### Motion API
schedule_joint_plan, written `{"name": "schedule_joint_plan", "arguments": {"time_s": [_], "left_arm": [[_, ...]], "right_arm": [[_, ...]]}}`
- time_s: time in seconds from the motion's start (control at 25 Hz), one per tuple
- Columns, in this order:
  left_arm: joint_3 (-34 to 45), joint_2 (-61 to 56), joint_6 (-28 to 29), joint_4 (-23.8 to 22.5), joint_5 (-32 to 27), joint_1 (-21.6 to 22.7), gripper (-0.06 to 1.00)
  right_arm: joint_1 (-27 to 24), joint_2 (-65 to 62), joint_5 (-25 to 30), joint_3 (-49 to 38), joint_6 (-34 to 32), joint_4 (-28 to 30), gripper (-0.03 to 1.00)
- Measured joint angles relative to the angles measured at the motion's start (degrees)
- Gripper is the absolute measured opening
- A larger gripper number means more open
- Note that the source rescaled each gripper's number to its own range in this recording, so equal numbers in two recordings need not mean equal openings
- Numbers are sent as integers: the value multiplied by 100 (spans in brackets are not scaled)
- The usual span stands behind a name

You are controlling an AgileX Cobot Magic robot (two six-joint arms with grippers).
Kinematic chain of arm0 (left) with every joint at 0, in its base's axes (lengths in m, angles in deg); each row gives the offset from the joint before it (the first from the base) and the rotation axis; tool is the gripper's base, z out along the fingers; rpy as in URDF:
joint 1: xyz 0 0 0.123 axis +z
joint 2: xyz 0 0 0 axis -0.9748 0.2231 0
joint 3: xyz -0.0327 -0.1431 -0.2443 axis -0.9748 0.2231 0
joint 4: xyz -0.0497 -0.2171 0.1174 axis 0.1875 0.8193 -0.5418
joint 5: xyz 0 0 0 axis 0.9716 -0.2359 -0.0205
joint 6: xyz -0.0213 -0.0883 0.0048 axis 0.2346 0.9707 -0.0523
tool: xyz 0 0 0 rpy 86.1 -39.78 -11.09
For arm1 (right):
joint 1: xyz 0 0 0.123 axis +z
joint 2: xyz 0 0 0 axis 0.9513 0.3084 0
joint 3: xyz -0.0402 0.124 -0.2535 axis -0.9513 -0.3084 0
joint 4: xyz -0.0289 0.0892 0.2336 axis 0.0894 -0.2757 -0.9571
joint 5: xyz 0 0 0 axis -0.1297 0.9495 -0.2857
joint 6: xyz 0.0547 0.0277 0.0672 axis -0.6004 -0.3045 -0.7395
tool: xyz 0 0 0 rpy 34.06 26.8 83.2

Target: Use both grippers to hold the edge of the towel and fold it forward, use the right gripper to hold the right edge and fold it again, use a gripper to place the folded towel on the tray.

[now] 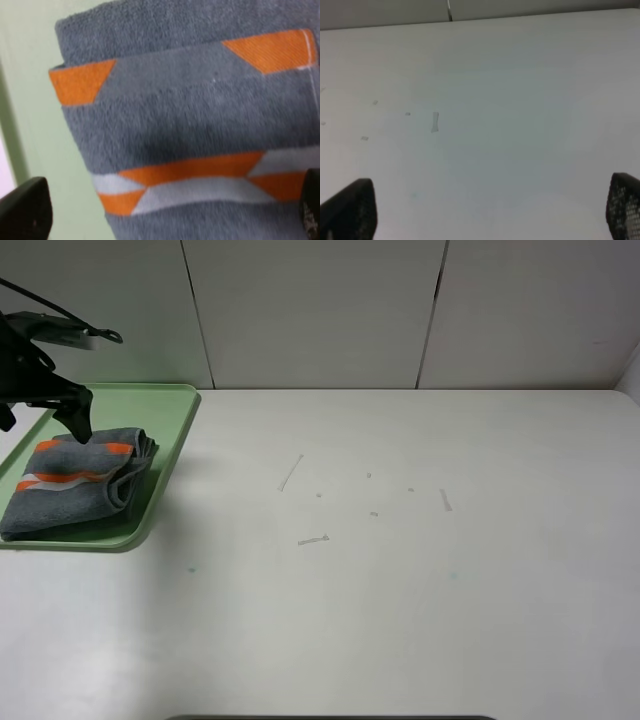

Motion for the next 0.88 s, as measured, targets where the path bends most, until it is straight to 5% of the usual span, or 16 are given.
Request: {"name": "schedule_joint_plan", "arguments": {"time_s": [0.36, 0.88], "left_arm": [[1, -909, -9, 33, -891, -242, 100], [1, -2392, 482, 39, -1768, -1328, 100]], "right_arm": [[0, 0, 0, 0, 0, 0, 100], [0, 0, 8, 0, 0, 0, 100]]}}
